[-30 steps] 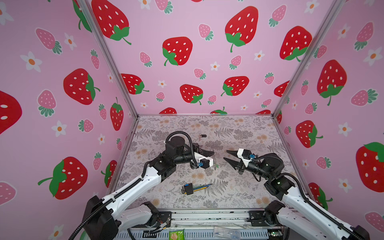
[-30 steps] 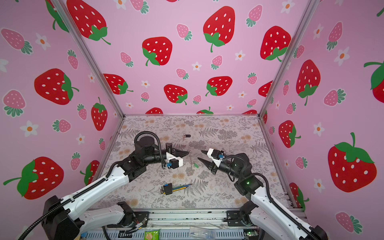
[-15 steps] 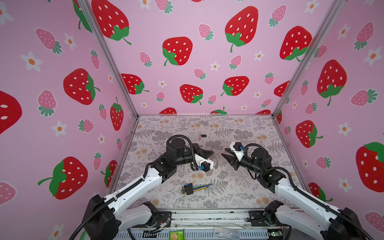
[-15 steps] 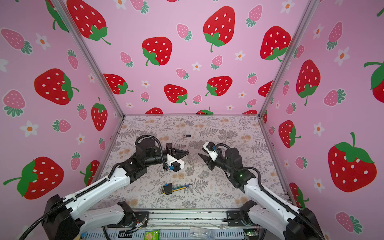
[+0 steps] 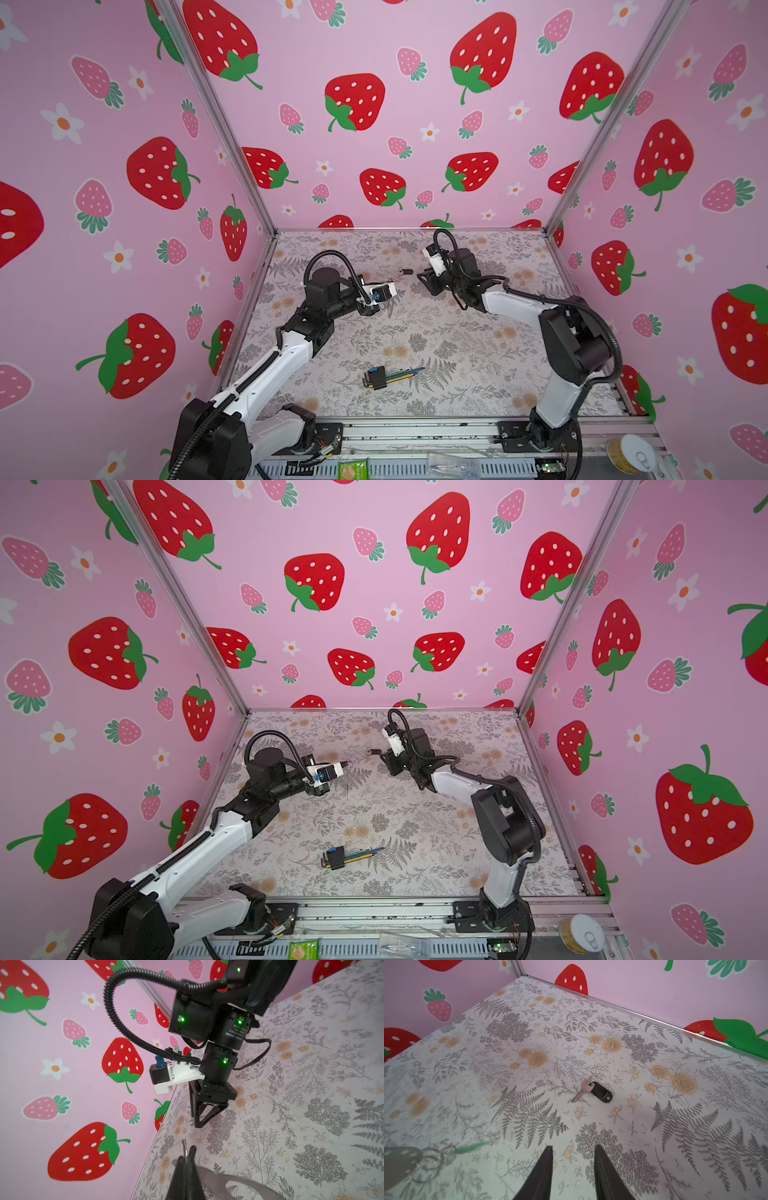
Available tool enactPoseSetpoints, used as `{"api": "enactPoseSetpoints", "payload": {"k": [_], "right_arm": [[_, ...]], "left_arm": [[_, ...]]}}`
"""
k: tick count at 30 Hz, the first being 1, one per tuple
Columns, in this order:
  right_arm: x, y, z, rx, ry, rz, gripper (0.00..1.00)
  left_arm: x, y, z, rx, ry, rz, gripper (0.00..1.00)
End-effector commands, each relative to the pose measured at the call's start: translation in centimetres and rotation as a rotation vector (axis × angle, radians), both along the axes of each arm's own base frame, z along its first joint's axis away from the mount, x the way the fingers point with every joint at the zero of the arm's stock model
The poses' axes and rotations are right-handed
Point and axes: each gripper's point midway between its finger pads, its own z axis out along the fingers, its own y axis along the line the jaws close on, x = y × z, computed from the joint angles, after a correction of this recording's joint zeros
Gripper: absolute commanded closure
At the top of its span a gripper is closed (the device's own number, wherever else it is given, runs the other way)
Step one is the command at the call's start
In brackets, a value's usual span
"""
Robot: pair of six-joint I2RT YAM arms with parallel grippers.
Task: Put the keys on the keyring
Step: 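Open the right gripper and draw it back from the plate while the left holds it, then reach the right gripper down and grasp the black-tagged key on the table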
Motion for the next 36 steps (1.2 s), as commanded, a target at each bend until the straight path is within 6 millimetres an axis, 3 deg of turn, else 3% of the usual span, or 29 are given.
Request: {"api": "enactPoseSetpoints", "payload": {"k": [1,4,12,36], "right_arm": [[2.3,1.4,-1.5,0.005,0.070,-0.039,0.65],[4.1,3.1,-3.1,0.021,0.101,-0.040,0.66],[7.5,5.1,-5.5,0.013,0.096,-0.061,0.69],[8.9,8.0,-8.9,-0.009,0.083,-0.069,0.81]], "left_arm": [[0.8,2.0,2.4,-0.115,-0.006,0.084,1.00],[1.4,3.4,2.8,-0.164,0.005,0.127,1.00],[1.3,3.4,2.0,-0.162,0.035,0.115,1.00],[0.8,3.2,0.7,-0.155,0.094,0.099,1.00]]}}
